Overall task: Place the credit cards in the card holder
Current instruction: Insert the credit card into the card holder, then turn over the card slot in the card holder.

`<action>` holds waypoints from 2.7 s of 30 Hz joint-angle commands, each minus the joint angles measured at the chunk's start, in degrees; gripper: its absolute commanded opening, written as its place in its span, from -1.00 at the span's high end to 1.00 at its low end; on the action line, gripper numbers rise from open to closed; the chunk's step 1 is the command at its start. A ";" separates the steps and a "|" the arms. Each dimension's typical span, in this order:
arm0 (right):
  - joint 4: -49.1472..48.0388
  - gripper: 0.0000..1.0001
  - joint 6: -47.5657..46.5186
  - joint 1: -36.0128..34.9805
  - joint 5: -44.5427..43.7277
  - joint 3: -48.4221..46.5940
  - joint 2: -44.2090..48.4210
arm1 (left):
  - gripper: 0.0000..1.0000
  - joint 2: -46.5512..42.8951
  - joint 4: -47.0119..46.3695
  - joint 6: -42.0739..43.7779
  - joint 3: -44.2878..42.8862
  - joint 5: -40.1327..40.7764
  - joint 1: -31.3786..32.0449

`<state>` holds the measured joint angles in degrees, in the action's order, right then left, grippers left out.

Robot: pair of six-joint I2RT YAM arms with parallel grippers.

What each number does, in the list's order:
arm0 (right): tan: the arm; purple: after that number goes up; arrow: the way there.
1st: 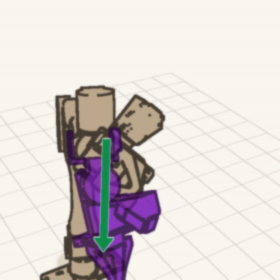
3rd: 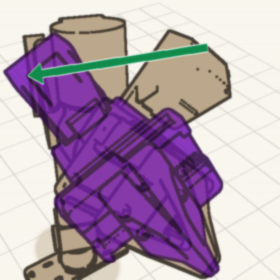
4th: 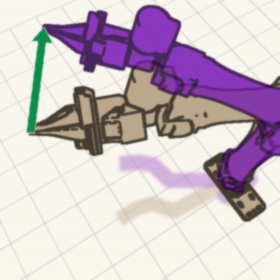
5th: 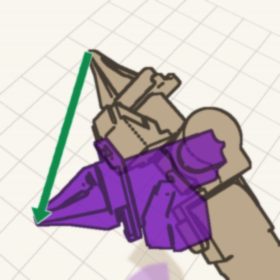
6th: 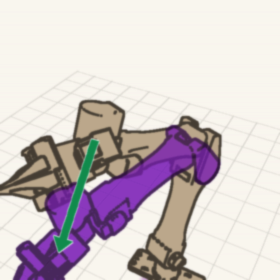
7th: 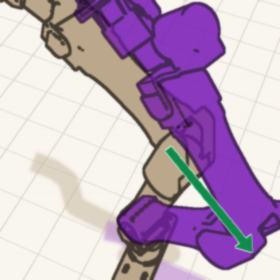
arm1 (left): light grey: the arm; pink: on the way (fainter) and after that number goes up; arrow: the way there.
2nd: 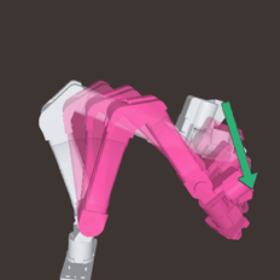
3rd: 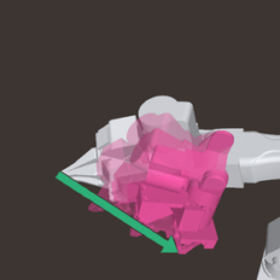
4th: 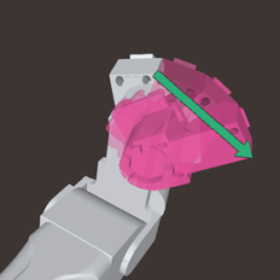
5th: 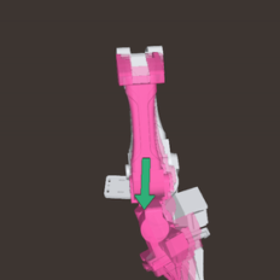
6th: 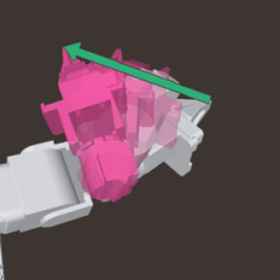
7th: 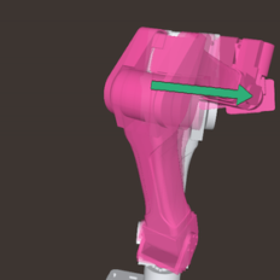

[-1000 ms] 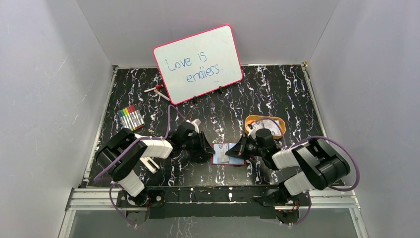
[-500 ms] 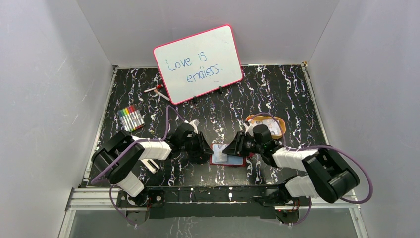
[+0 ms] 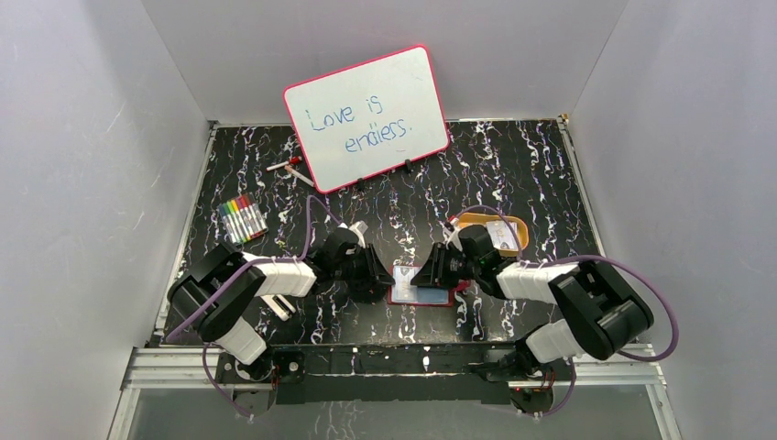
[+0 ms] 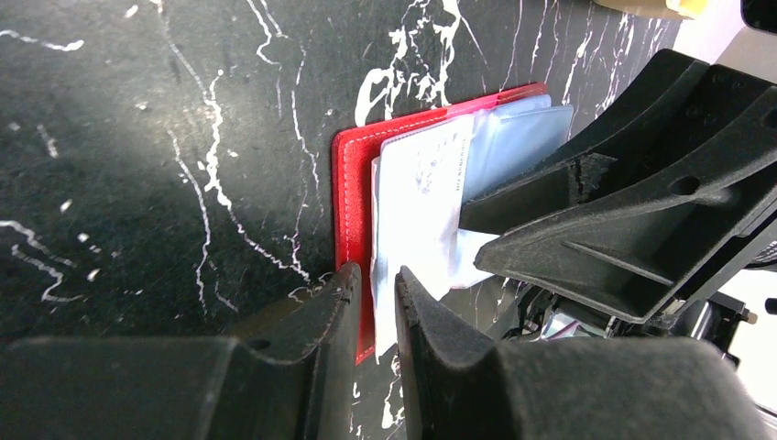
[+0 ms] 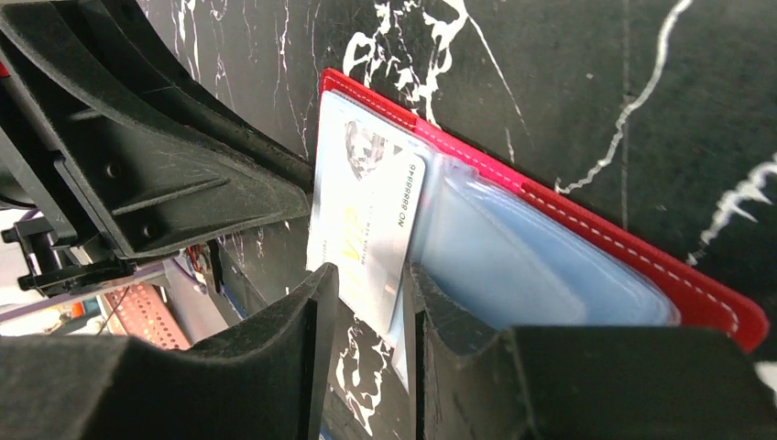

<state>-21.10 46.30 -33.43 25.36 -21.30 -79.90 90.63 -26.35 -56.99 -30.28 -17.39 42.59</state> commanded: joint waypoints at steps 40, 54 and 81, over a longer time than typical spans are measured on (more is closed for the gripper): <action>23.08 -0.06 -4.13 -1.53 -15.38 0.18 18.95 | 0.52 -0.66 -3.10 5.75 -2.87 -4.30 1.07; 23.79 -0.14 -4.67 -1.54 -16.11 -0.10 20.52 | 0.55 0.66 -4.34 4.61 -0.56 -3.62 1.04; 13.61 0.13 -4.09 -1.52 -7.60 1.53 14.34 | 0.57 1.89 -4.63 3.95 -0.37 -4.00 1.09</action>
<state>-2.63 41.89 -35.22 15.35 -19.86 -64.20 91.72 -30.02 -53.15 -31.22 -21.08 43.38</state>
